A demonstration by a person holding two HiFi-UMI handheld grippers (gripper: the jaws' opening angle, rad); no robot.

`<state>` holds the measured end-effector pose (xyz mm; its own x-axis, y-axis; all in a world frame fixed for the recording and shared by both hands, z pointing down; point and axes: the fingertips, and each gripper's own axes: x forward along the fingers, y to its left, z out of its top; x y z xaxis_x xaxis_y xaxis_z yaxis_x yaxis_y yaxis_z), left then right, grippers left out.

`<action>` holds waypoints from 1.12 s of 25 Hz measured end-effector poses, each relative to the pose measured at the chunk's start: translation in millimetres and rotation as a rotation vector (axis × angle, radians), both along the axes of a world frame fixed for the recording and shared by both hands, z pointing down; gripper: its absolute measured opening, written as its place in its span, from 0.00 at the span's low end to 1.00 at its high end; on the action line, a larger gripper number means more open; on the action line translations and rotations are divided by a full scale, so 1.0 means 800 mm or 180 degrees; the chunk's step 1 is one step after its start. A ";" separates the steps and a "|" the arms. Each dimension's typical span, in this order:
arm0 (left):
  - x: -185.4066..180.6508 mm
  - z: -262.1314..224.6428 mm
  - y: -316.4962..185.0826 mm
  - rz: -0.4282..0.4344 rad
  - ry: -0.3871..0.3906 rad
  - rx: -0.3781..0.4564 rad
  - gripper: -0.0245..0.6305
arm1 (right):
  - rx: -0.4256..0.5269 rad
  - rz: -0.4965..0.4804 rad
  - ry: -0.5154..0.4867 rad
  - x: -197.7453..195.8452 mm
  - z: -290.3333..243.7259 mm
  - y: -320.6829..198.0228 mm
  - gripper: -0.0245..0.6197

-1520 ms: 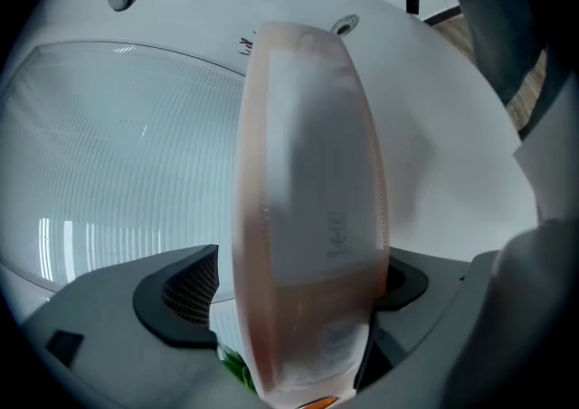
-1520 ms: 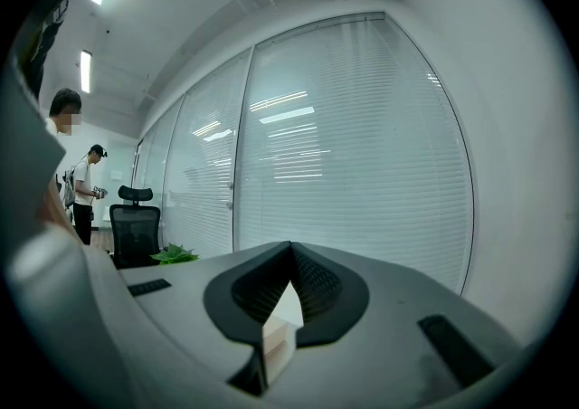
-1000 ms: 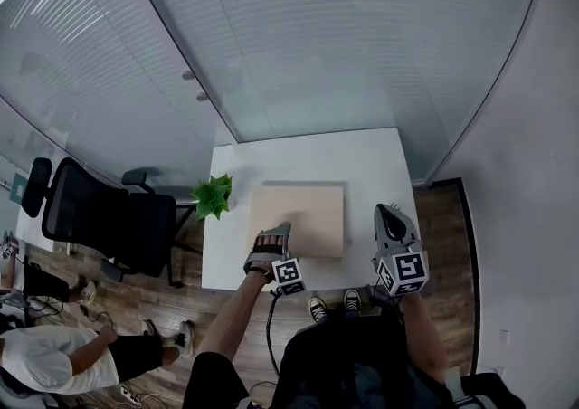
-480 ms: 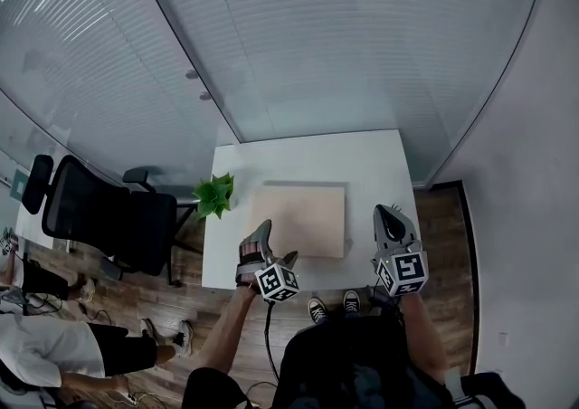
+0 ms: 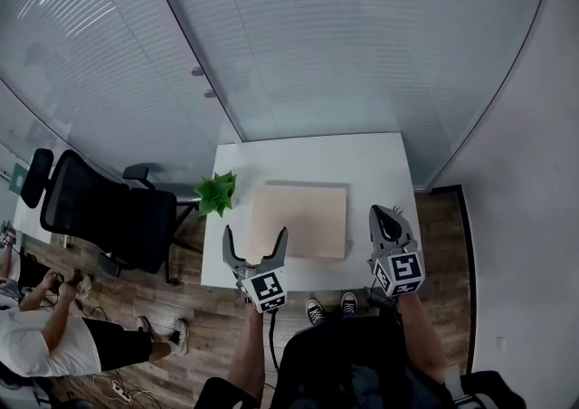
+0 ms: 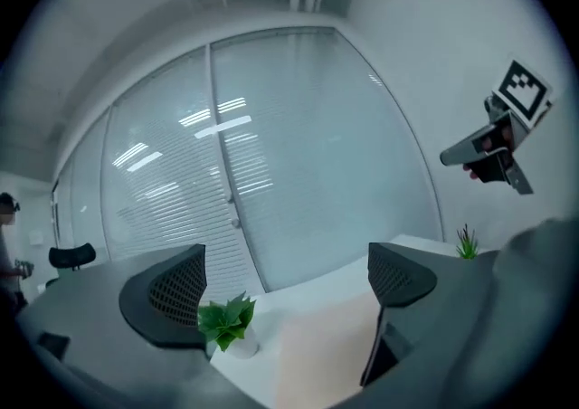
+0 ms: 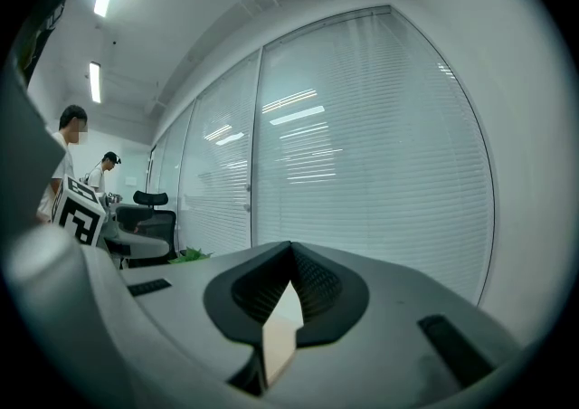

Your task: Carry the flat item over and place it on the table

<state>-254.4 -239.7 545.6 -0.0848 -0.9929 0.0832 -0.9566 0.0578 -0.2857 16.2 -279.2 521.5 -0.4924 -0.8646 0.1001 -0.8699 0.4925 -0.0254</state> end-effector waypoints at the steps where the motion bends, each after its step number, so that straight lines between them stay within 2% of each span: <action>1: -0.004 -0.006 0.004 -0.0058 0.0091 0.0062 0.91 | 0.0000 -0.0010 -0.0003 -0.002 0.000 0.000 0.05; 4: -0.010 -0.012 0.011 -0.0131 0.0339 0.0184 0.86 | 0.0006 -0.0042 -0.0008 -0.008 0.002 0.000 0.04; 9: -0.016 -0.014 0.015 -0.0232 0.0454 0.0266 0.72 | 0.0018 -0.0081 -0.0014 -0.013 0.006 -0.002 0.05; 14: -0.027 -0.035 0.026 -0.0391 0.0479 0.0415 0.21 | 0.0024 -0.0084 -0.0031 -0.014 0.001 -0.002 0.05; 16: -0.027 -0.039 0.027 -0.0350 0.0549 0.0457 0.07 | 0.0031 -0.0086 -0.0056 -0.016 0.002 -0.003 0.05; 20: -0.022 -0.044 0.029 -0.0230 0.0652 0.0473 0.04 | 0.0062 -0.0093 -0.0094 -0.019 -0.001 -0.002 0.05; 28: -0.023 -0.058 0.030 -0.0223 0.0620 0.0494 0.04 | 0.0048 -0.0119 -0.0154 -0.023 -0.009 -0.001 0.04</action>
<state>-272.5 -215.7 499.2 -0.1510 -0.9873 -0.0483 -0.9848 0.1545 -0.0790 -1.9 -279.7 514.6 -0.5284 -0.8467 0.0624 -0.8488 0.5253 -0.0593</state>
